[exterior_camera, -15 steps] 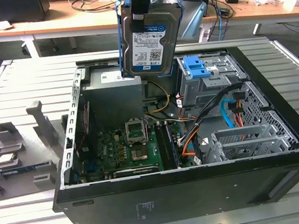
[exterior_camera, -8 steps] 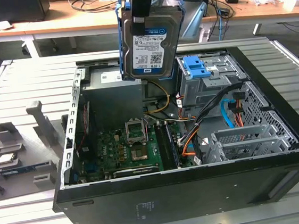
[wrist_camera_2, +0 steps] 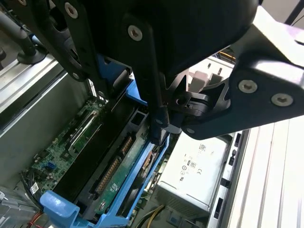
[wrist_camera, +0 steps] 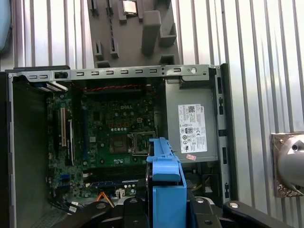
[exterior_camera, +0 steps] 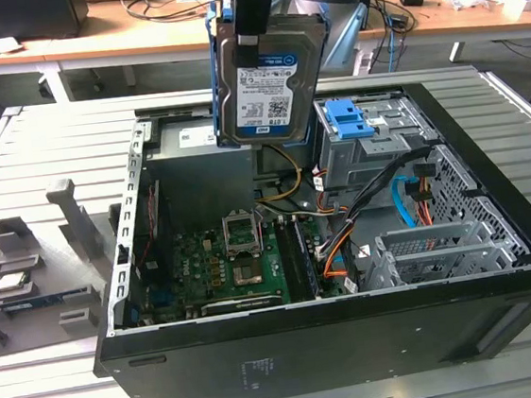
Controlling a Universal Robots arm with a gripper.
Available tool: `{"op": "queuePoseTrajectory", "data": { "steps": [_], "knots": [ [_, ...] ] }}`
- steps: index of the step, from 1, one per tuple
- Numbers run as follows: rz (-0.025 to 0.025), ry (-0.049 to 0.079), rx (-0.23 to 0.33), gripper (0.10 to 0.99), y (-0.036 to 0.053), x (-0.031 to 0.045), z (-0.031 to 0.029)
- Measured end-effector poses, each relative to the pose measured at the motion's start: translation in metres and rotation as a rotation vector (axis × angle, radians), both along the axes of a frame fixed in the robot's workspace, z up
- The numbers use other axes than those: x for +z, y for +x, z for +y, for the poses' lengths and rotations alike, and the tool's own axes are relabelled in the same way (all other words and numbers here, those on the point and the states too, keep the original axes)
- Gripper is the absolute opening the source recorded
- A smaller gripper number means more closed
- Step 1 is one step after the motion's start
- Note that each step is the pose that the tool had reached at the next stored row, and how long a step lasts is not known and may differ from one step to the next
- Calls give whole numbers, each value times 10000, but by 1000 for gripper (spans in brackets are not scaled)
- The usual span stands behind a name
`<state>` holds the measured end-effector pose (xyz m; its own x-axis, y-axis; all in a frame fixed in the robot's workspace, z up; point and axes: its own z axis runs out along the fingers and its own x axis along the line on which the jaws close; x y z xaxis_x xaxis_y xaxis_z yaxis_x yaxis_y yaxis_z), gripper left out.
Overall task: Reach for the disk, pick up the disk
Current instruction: 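Pick up the disk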
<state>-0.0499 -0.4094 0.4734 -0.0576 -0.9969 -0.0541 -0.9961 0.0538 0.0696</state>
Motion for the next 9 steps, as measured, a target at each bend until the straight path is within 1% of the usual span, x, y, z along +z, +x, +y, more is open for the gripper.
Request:
{"op": "queuePoseTrajectory", "data": {
  "steps": [7,9],
  "knots": [
    [0,0,1,365,0,-8,-58],
    [0,0,0,365,0,-13,-87]
  ]
}}
